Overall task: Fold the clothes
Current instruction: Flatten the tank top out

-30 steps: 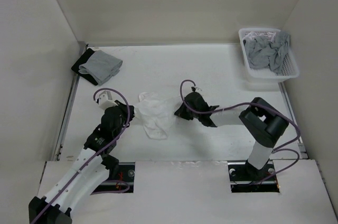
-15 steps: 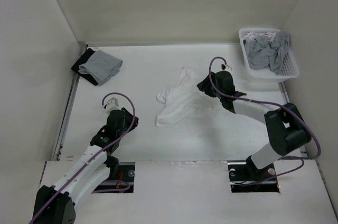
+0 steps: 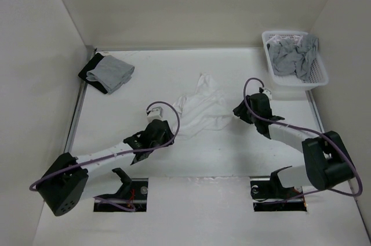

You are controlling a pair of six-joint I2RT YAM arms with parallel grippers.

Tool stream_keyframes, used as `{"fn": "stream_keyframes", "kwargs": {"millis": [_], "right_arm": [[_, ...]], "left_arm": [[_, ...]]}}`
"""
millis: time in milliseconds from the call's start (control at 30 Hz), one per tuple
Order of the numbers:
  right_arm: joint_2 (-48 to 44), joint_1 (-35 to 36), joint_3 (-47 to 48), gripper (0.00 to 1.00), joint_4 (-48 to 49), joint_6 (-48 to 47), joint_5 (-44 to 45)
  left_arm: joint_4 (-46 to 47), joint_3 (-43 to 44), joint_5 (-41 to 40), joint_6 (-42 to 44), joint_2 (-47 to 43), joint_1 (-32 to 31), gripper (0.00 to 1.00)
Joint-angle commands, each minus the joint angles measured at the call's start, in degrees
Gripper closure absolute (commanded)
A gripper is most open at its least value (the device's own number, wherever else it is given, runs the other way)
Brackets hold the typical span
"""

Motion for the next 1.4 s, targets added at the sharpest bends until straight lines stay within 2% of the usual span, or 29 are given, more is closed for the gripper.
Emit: {"fn": "stream_keyframes", "kwargs": {"millis": [0, 133, 267, 667, 733, 867, 967, 1133, 1233, 1367], "right_arm": [[4.12, -0.70, 0.69, 0.52, 3.40, 1.16, -4.91], [6.76, -3.07, -0.90, 0.57, 8.59, 3.97, -9.21], [7.99, -4.04, -0.90, 0.57, 10.27, 5.47, -13.35], [10.28, -4.04, -1.08, 0.69, 12.38, 7.23, -17.57], [10.63, -3.96, -0.99, 0.72, 12.38, 7.23, -17.57], [9.67, -3.87, -1.51, 0.89, 12.21, 6.97, -16.70], [5.46, -3.78, -3.18, 0.94, 10.98, 6.00, -13.28], [-0.08, -2.29, -4.24, 0.95, 5.45, 3.28, -8.27], [-0.79, -1.94, -4.68, 0.95, 5.00, 2.75, -7.29], [-0.53, -1.94, -4.77, 0.95, 5.35, 2.57, -7.29]], "left_arm": [[5.21, 3.63, -5.26, 0.93, 2.79, -2.71, 0.71], [7.84, 2.40, -6.15, -0.21, 1.22, -2.28, 0.66], [8.64, 2.40, -5.45, -0.04, 1.12, -0.61, 0.60], [10.75, 2.22, -2.37, -0.21, 4.64, 2.20, 0.60], [10.93, 2.22, -2.11, -0.04, 4.82, 2.47, 0.60], [11.89, 2.57, -0.09, 0.05, 5.96, 3.35, 0.58], [13.12, 2.66, 2.81, -0.30, 6.75, 4.22, 0.57], [14.00, 2.58, 5.36, -0.74, 6.31, 4.05, 0.57], [13.83, 2.84, 5.10, -0.39, 5.96, 3.35, 0.65], [13.39, 2.84, 4.31, -0.04, 6.22, 2.65, 0.67]]}}
